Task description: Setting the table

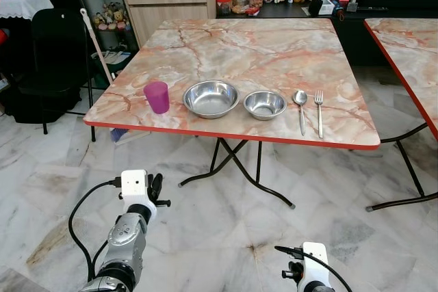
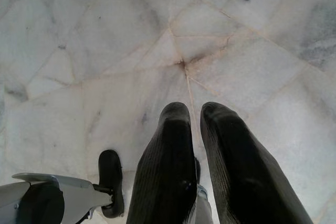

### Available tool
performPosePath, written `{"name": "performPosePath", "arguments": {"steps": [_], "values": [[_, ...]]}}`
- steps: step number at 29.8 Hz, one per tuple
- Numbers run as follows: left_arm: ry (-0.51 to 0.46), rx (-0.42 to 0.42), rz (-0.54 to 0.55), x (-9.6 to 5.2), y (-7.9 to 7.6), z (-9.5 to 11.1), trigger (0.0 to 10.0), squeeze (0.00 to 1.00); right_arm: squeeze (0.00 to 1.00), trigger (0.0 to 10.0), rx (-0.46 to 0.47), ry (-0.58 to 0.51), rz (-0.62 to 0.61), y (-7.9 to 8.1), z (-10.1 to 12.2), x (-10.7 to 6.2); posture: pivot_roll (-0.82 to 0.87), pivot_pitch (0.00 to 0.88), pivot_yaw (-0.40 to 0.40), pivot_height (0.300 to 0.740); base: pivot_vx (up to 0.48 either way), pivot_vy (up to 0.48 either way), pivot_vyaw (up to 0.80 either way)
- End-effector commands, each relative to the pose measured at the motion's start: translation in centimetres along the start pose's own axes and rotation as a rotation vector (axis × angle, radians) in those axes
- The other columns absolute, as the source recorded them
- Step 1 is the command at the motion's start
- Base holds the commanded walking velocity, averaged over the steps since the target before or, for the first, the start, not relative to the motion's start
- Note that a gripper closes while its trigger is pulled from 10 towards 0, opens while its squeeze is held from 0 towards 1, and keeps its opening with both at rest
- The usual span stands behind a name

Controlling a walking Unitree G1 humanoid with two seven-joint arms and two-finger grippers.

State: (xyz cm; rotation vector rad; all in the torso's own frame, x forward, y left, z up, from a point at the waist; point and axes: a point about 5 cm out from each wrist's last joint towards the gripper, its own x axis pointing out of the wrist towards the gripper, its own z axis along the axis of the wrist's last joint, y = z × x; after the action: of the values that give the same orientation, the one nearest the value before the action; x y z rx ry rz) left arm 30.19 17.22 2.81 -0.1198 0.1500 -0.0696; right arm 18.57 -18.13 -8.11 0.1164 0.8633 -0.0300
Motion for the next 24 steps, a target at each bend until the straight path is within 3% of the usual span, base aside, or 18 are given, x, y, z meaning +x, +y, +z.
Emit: {"name": "performPosePath", "arguments": {"steps": [1,12,22,23,24], "values": [[-0.009,0.005,-0.012,0.2,0.0,0.3,10.0,1.0,0.0,10.0,0.015,-0.01,0.002,0.4,0.3,0.1,0.0,0.0,0.049,0.714,0.0,0.0,0.0],[-0.024,0.002,-0.026,0.5,0.0,0.8,10.0,1.0,0.0,10.0,0.011,-0.009,0.017,0.6,0.5,0.2,0.01,0.0,0.048,0.714,0.0,0.0,0.0],[-0.068,-0.001,-0.005,0.8,0.2,1.8,10.0,0.99,0.0,10.0,0.042,-0.021,-0.024,-0.3,0.9,0.2,0.01,0.0,0.055,0.714,0.0,0.0,0.0],[-0.077,0.005,0.001,1.0,0.3,2.1,10.0,0.33,0.0,10.0,0.039,-0.02,-0.023,-0.3,0.9,0.2,0.01,0.0,0.054,0.714,0.0,0.0,0.0],[-0.077,0.005,0.001,1.0,0.3,2.1,10.0,0.33,0.0,10.0,0.039,-0.02,-0.023,-0.3,0.9,0.2,0.01,0.0,0.054,0.714,0.0,0.0,0.0]]}}
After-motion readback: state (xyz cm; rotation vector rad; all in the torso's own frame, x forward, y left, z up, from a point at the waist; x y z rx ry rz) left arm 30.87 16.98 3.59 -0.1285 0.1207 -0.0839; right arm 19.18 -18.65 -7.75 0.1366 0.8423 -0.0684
